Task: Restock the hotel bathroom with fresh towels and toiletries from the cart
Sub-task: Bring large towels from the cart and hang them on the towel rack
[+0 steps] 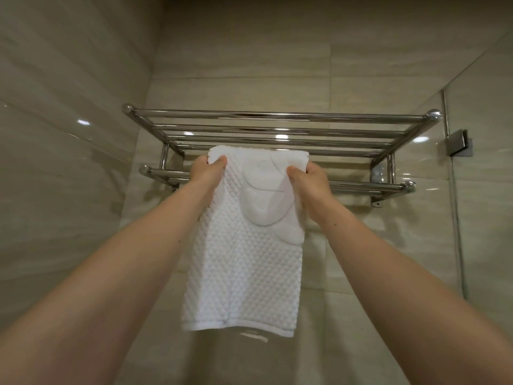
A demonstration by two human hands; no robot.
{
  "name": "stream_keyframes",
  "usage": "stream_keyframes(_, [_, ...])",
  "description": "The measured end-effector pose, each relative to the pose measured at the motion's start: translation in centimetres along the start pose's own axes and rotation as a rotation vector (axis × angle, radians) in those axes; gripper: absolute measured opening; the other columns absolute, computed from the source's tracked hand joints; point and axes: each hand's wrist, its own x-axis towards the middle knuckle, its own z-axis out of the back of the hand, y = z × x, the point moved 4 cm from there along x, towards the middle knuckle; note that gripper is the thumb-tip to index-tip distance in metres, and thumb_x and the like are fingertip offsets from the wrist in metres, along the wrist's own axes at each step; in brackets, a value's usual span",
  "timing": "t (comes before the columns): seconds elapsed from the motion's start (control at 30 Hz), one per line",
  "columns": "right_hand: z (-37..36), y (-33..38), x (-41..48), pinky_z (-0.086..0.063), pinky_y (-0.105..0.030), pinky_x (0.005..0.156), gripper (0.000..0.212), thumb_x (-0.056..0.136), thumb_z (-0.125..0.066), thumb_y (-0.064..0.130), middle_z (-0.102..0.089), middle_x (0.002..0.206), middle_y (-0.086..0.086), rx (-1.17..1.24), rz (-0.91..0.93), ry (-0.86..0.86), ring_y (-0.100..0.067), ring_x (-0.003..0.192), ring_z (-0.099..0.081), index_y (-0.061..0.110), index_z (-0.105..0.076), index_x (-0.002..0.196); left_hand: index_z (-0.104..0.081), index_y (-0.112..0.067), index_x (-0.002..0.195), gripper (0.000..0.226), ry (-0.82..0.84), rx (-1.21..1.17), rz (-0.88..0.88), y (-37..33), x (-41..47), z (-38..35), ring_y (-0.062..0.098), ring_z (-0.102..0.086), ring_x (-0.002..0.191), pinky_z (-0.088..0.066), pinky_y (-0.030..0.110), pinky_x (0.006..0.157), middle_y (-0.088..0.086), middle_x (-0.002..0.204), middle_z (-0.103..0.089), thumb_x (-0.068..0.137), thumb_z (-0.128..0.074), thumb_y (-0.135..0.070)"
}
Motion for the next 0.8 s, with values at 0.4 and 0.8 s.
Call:
stream_keyframes(0.4, [-9.1, -1.4, 2.7, -0.059, -0.045, 0.078, 0.011, 0.084, -0.066, 0.027, -0.073, 0.083, -0.001, -0.205, 0.048, -0.032, -0.026, 0.08, -0.071, 0.018, -0.071, 0.083, -0.056, -0.016, 0.076, 0.021, -0.197, 0.138, -0.069, 1.5, 5.8, 7.8, 0.021, -0.052, 0.075, -0.041, 0.025, 0.068, 0.004, 0.085, -0.057, 0.094, -0.06, -0.026])
stream_keyframes(0.8, [-14.0, -2.1, 3.2, -0.058, -0.051, 0.082, 0.017, 0.09, -0.06, 0.025, -0.062, 0.093, 0.0, -0.264, 0.059, -0.011, -0.027, 0.087, -0.064, 0.017, -0.051, 0.103, -0.053, -0.016, 0.11, 0.035, -0.376, 0.177, -0.202, 2.4, 8.4, 13.3, 0.018, -0.055, 0.09, -0.042, 0.024, 0.075, 0.0, 0.11, -0.053, 0.083, -0.075, -0.024])
